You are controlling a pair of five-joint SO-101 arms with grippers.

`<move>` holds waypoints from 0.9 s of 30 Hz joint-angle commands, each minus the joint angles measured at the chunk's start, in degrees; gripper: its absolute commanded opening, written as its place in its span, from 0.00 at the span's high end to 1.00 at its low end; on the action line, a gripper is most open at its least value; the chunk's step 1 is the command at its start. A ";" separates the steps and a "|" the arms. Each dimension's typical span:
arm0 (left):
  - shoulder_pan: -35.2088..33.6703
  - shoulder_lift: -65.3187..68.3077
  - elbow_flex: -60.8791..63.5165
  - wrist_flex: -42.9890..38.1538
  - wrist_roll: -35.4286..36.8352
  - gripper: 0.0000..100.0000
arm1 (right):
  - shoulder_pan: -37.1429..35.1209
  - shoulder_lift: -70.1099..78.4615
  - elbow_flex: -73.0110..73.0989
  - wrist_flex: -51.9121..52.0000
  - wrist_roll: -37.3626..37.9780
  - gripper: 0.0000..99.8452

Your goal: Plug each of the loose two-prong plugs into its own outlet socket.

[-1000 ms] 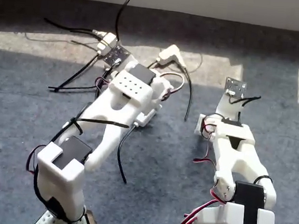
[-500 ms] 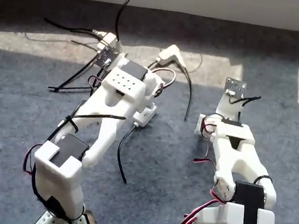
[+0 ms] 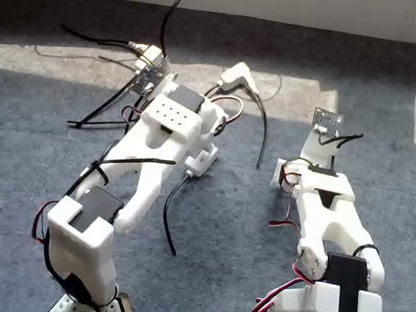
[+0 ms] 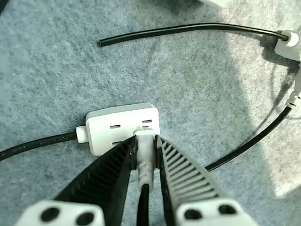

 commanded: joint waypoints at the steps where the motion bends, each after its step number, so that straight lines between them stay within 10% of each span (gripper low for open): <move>1: -0.75 -0.57 -0.22 -1.05 0.44 0.99 | -0.66 -0.13 -0.04 -0.92 -0.26 0.99; 27: -3.03 6.02 2.86 -3.16 -2.37 0.99 | -0.66 -0.13 -0.04 -0.92 -0.26 0.99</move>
